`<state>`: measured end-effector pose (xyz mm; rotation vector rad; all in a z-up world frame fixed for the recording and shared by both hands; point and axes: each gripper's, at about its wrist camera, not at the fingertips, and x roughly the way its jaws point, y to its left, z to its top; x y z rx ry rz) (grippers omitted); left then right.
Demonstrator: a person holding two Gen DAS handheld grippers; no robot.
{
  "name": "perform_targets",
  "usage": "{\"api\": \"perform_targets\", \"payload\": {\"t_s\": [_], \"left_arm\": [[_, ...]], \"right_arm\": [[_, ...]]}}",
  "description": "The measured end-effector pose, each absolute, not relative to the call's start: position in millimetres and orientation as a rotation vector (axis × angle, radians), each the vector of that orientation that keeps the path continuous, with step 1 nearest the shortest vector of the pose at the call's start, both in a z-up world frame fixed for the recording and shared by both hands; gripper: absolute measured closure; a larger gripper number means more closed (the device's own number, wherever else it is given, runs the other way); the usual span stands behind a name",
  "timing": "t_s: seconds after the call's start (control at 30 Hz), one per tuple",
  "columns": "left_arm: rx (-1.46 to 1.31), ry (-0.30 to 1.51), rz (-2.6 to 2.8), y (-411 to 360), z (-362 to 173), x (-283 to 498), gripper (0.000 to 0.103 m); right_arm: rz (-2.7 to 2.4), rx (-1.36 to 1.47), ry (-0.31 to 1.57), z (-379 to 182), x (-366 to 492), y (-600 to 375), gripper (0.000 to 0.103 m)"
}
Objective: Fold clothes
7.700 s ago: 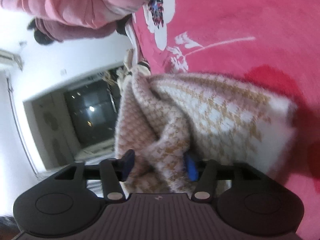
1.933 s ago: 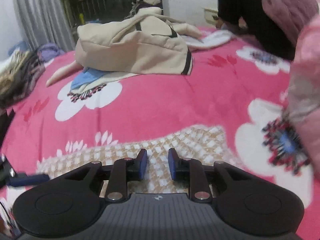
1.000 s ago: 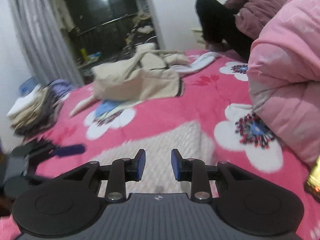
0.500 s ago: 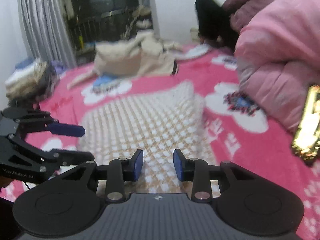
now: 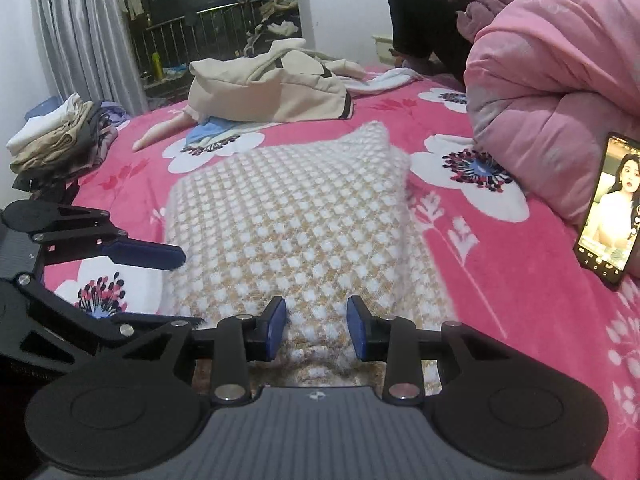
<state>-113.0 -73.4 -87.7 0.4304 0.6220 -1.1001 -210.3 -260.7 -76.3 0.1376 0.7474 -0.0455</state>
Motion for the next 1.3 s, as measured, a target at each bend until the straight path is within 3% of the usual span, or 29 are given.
{"api": "perform_targets", "payload": {"t_s": [0.77,1.3], "left_arm": [[0.46,0.568,-0.986,-78.8,-82.7,-135.8,0.041],[0.198,0.536,-0.986,-46.4,-71.0,-123.0,0.037]], "right_arm": [[-0.071,0.184,0.706,-75.1,-218.5,-261.8,0.066],[-0.053,0.405,0.696,-77.2,-218.7,-288.6,0.065]]}}
